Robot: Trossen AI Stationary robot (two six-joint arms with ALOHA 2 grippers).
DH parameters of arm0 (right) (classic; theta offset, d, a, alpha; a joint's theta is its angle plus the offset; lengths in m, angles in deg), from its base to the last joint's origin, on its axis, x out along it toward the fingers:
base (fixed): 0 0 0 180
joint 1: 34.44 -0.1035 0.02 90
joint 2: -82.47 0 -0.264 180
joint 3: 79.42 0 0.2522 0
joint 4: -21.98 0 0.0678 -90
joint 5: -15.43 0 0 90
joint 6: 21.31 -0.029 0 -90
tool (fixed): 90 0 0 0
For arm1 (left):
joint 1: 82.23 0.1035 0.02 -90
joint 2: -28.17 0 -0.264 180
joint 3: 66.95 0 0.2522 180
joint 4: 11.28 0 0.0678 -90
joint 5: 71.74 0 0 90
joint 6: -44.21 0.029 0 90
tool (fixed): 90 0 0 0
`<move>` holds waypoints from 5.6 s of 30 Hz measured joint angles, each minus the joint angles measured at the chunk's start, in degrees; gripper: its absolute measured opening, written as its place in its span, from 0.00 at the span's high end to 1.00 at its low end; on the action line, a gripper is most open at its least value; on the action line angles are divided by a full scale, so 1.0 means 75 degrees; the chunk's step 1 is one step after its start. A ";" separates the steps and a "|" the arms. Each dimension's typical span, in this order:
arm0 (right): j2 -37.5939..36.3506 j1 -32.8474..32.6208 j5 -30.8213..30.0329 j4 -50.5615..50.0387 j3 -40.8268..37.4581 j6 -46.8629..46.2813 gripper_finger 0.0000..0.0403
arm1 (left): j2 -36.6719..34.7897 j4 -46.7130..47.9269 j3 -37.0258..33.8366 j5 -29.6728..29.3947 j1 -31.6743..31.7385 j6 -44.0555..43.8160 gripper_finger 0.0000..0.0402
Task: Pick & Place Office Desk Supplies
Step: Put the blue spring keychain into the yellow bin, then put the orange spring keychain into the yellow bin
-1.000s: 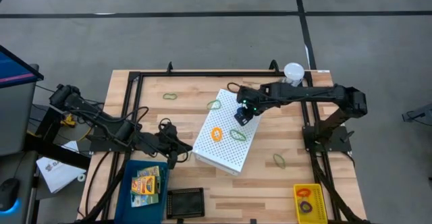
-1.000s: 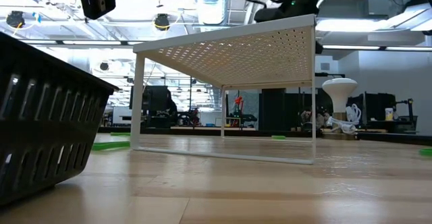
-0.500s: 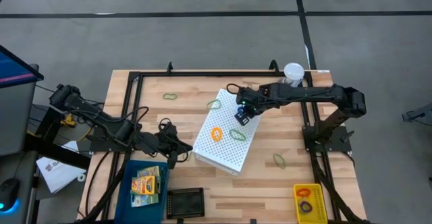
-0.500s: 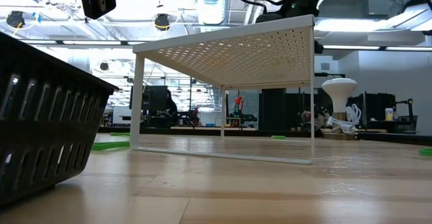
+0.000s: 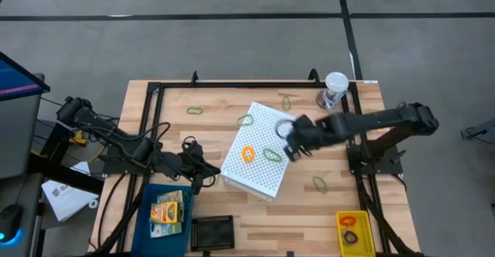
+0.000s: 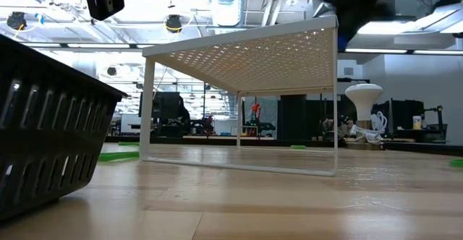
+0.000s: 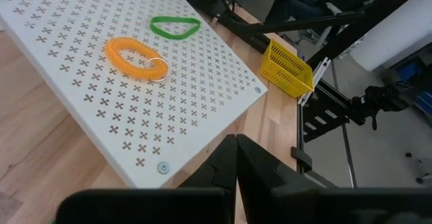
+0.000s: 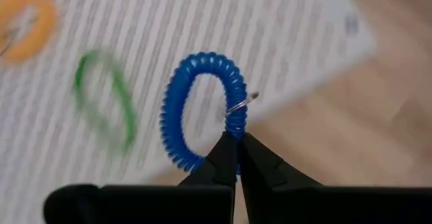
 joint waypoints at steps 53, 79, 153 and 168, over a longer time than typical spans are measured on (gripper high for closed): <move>0.2375 -0.7675 0.3219 0.0545 0.0026 -0.8627 1.00 | 0.0000 -0.0353 0.0000 0.0374 0.0003 0.0087 1.00; 0.2362 -0.7582 0.3159 0.0170 0.0023 -0.8477 0.59 | 0.0000 -0.0341 0.0000 0.0374 0.0003 0.0111 1.00; 0.4311 0.0220 0.1234 0.0373 0.4870 0.0977 0.63 | 0.0003 -0.0277 0.0000 0.0395 0.0003 0.0160 1.00; 0.4284 0.0435 0.1248 0.0406 0.4881 0.1208 0.63 | 0.0003 -0.0280 0.0000 0.0430 0.0003 0.0172 1.00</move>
